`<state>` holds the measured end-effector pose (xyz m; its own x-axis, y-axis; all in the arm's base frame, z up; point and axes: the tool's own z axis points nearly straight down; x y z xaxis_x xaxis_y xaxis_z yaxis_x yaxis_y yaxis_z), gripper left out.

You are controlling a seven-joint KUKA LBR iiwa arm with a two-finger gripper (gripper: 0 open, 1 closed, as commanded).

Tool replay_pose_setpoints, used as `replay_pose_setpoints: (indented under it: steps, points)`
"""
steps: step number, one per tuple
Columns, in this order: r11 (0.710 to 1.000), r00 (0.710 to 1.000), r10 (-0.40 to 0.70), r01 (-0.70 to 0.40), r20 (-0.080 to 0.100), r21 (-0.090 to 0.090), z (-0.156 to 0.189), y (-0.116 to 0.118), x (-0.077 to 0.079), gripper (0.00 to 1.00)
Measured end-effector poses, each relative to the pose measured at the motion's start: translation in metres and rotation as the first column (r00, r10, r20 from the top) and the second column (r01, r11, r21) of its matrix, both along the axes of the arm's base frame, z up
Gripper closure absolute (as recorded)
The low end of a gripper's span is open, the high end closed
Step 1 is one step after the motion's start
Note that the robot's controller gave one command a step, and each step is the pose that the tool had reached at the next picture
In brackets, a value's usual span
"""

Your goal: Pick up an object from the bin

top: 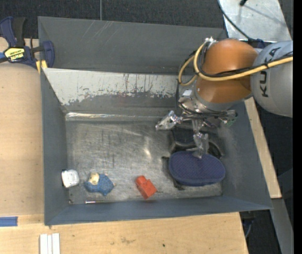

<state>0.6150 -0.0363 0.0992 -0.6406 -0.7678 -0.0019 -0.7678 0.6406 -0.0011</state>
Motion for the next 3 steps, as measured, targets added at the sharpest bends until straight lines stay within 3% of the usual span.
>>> replay_pose_setpoints:
  steps: [1,3]
  points:
    - [0.995,0.995,0.102,-0.102,0.008,0.007,-0.0039,-0.0366,-0.0227,0.0]
    - [0.995,0.995,0.096,-0.096,0.007,0.009,-0.0042,-0.038,-0.0233,0.0]
